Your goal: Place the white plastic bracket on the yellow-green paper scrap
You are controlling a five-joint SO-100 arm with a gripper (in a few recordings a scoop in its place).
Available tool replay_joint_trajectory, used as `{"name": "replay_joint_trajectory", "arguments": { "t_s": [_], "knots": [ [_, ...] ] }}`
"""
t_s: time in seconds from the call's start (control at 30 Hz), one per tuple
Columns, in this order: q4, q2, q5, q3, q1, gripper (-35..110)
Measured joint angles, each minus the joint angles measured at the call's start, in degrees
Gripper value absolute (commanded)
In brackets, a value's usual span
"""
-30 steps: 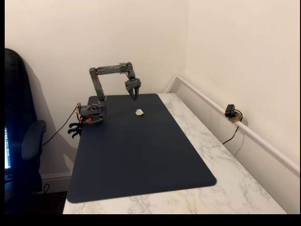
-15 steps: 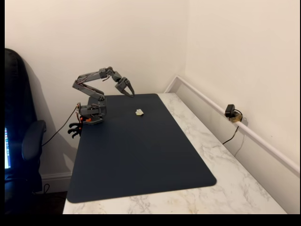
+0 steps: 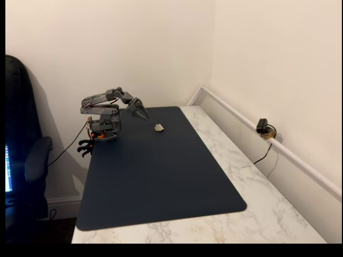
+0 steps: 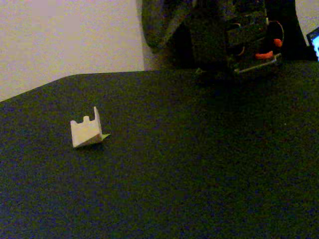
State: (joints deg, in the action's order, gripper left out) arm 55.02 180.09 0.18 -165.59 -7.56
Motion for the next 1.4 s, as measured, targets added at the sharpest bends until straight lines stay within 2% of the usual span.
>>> {"name": "replay_joint_trajectory", "arguments": {
  "t_s": [0.23,0.57,1.4],
  "knots": [
    [0.9,7.3,0.0,-6.2,0.0,0],
    [2.7,7.4,-2.8,-8.9,1.3,0],
    [2.7,7.4,-2.3,-9.1,2.9,0]
  ]
}}
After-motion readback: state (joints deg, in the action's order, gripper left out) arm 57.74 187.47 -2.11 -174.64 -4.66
